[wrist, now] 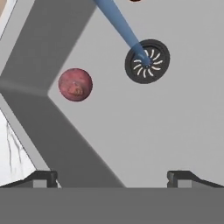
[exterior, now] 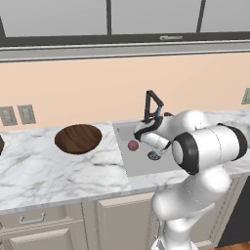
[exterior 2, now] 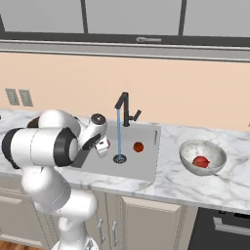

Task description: Pick the onions from the sink and place them in one bowl. Place the tomato in the other bowl. Then turn off the sink faucet.

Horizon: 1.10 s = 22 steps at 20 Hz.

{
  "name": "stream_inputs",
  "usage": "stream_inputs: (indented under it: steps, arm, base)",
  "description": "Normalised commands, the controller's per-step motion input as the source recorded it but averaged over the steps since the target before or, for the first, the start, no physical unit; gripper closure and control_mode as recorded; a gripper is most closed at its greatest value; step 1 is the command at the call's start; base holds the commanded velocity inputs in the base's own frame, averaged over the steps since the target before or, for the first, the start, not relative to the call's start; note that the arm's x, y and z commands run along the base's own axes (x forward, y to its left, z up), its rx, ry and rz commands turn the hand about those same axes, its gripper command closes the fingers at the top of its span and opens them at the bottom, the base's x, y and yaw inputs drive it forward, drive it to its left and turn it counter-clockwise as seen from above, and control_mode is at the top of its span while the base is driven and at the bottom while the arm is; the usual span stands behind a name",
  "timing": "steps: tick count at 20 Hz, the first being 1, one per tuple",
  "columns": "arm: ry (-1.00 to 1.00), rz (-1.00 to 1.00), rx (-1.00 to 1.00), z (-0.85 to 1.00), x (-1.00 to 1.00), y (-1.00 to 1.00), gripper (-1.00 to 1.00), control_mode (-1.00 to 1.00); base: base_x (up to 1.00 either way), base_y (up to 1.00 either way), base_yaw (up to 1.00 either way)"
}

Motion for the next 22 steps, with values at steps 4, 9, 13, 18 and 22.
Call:
stream_inputs:
  steps: [4,9,13,18,22]
  arm:
    - [0.00,0.00,0.00,-0.38,0.45,0.00,-1.00,-1.00]
    - [0.00,-0.06,0.00,-0.30,0.48,0.06,-1.00,-1.00]
    - [-0.02,-0.07,0.00,-0.19,0.48,0.03,-1.00,-1.00]
    - [0.00,-0.05,0.00,-0.22,0.44,0.03,-1.00,-1.00]
    - [0.00,-0.02,0.00,-0.22,0.44,0.05,-1.00,-1.00]
  base:
    - [0.00,0.00,0.00]
    - [0.00,0.00,0.00]
    - [0.00,0.00,0.00]
    - [0.00,0.00,0.00]
    - [0.00,0.00,0.00]
